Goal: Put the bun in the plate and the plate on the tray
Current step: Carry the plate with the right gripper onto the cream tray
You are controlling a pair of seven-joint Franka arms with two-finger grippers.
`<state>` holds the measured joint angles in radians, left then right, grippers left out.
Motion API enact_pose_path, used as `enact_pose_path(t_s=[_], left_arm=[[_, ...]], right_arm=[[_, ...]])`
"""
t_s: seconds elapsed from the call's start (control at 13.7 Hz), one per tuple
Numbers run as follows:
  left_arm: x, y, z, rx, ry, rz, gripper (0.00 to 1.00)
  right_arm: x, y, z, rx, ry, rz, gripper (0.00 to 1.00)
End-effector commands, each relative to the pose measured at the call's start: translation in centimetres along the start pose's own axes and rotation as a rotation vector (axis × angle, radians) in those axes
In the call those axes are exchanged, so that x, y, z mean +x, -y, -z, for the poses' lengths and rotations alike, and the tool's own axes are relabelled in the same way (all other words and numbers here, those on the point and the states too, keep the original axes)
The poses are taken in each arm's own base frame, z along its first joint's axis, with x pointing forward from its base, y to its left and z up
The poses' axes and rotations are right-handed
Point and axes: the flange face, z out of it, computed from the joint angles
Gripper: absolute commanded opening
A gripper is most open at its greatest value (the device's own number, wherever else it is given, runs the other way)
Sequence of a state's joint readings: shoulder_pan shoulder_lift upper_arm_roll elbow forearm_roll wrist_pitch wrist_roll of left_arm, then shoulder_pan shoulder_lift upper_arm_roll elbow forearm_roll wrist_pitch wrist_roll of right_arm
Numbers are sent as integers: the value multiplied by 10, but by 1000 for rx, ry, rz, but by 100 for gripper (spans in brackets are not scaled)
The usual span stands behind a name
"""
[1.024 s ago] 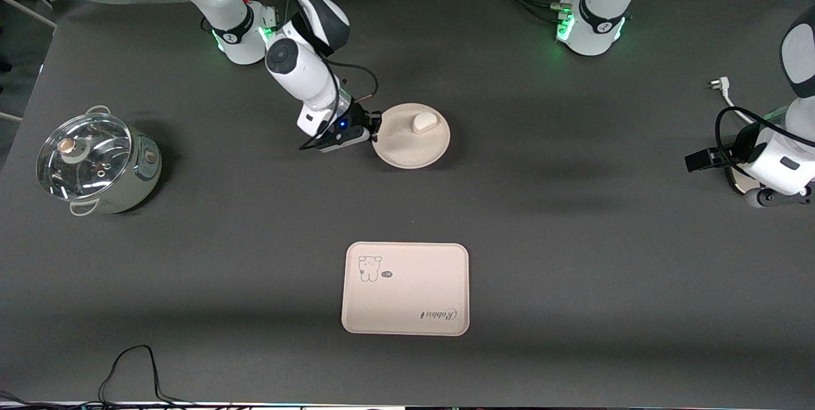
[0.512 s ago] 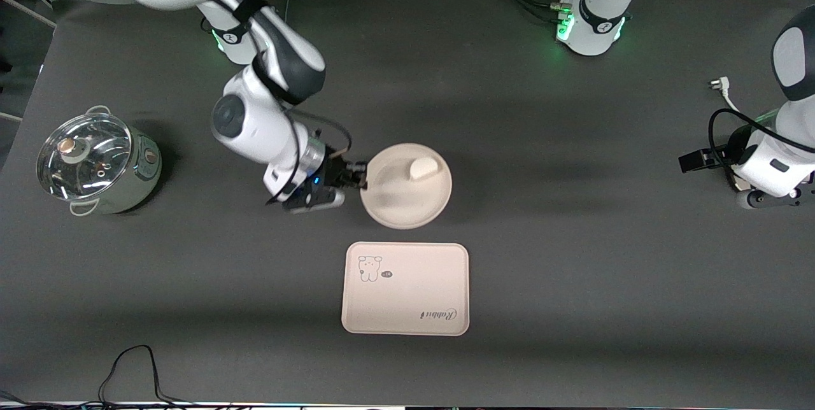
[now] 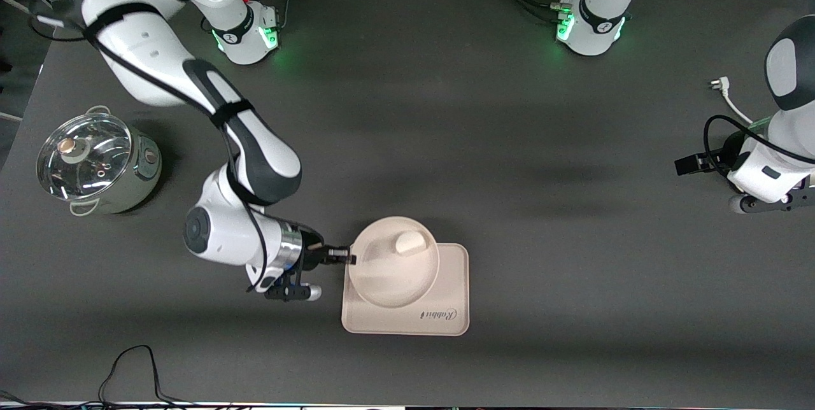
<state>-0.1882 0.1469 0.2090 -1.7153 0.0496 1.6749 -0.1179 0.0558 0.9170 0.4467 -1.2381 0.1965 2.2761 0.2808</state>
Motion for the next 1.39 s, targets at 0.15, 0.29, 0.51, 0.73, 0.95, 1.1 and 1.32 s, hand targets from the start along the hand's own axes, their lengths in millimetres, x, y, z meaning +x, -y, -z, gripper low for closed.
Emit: enact_pose_path(t_s=[0.15, 0.29, 0.51, 0.73, 0.95, 1.1, 1.32], left_arm=[[-6, 22, 21, -28, -30, 24, 100], [-24, 17, 47, -43, -55, 16, 100], [-63, 12, 72, -57, -68, 15, 100], [-80, 13, 82, -59, -69, 12, 100], [-101, 22, 119, -62, -43, 20, 100], [-111, 25, 132, -61, -17, 22, 100], [-112, 17, 134, -56, -8, 8, 100]], right_arm=[[19, -7, -62, 52, -63, -1, 0], [14, -5, -83, 30, -98, 34, 0], [14, -8, -95, 32, -115, 37, 0], [17, -11, -88, 23, -124, 59, 100], [24, -9, -68, 14, -149, 85, 100], [31, -9, -36, 6, -167, 93, 100], [31, -6, 30, -98, -129, 183, 100]])
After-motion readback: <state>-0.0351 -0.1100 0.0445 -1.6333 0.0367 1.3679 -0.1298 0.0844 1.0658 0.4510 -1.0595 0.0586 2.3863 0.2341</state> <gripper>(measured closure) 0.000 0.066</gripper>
